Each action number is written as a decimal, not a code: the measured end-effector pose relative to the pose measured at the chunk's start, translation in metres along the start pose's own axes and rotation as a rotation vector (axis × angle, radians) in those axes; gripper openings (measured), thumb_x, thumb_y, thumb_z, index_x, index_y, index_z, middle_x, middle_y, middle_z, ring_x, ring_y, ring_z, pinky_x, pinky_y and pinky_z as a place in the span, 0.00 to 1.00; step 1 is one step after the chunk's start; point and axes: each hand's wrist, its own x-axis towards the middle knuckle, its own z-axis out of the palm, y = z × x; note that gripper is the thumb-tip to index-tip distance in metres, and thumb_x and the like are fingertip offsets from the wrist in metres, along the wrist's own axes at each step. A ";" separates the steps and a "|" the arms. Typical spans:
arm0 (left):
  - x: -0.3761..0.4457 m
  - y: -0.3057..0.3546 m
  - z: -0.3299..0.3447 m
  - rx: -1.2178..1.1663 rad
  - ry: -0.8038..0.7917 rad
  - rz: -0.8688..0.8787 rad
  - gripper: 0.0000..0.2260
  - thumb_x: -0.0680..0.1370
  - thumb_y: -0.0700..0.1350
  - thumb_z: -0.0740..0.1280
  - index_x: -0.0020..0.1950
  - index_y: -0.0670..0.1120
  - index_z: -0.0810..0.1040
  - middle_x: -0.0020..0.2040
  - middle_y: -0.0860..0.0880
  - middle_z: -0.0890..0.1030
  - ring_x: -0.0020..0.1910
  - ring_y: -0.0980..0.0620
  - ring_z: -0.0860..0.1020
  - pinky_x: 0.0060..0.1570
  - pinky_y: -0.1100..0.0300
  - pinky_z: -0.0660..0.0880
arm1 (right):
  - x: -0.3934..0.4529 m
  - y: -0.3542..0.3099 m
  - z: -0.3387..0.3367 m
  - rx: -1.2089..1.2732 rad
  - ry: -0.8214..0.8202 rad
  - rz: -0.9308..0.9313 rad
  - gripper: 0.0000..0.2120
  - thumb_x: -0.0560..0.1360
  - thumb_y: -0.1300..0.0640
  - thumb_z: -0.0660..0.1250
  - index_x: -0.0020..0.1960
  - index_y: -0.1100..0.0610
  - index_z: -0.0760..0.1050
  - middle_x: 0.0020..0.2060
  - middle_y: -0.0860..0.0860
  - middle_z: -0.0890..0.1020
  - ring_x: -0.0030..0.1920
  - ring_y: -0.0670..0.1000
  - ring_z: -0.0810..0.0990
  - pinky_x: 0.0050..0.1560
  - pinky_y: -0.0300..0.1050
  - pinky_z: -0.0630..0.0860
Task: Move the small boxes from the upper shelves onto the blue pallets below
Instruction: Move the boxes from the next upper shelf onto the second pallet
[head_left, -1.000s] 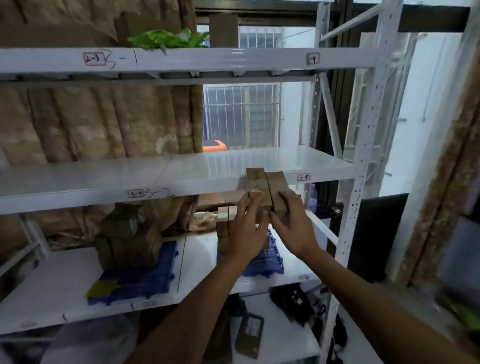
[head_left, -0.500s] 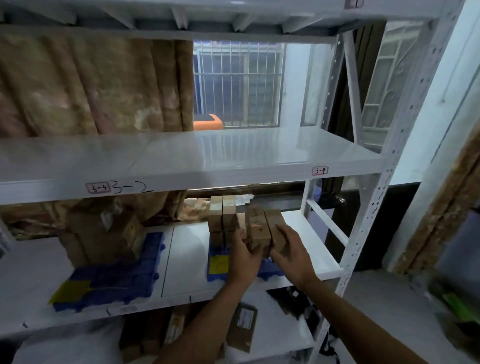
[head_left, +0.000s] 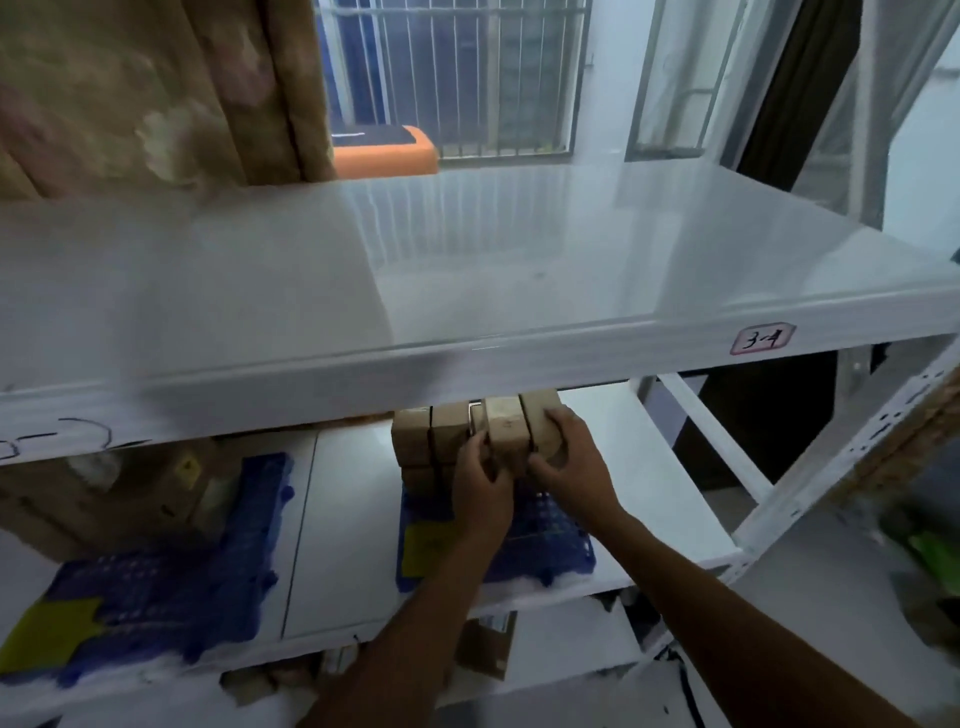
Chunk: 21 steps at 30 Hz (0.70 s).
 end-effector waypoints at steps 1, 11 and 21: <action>0.002 -0.001 0.003 0.015 0.012 -0.009 0.23 0.80 0.42 0.71 0.74 0.46 0.71 0.70 0.46 0.77 0.68 0.49 0.76 0.68 0.48 0.75 | 0.005 0.003 0.004 0.004 -0.002 0.017 0.33 0.72 0.49 0.72 0.75 0.46 0.65 0.71 0.46 0.72 0.68 0.46 0.73 0.65 0.43 0.74; -0.035 -0.012 -0.006 -0.062 -0.083 0.025 0.31 0.82 0.38 0.68 0.82 0.47 0.60 0.80 0.48 0.65 0.78 0.52 0.66 0.75 0.55 0.67 | 0.015 0.015 0.015 0.168 -0.030 0.101 0.45 0.75 0.51 0.72 0.84 0.48 0.51 0.79 0.51 0.66 0.76 0.48 0.66 0.74 0.44 0.69; 0.034 -0.060 -0.104 -0.228 0.367 -0.058 0.19 0.85 0.52 0.53 0.72 0.50 0.75 0.67 0.55 0.78 0.68 0.62 0.74 0.73 0.53 0.69 | 0.022 0.033 0.014 0.464 0.133 0.431 0.36 0.80 0.37 0.56 0.85 0.49 0.54 0.84 0.48 0.59 0.81 0.47 0.59 0.82 0.56 0.58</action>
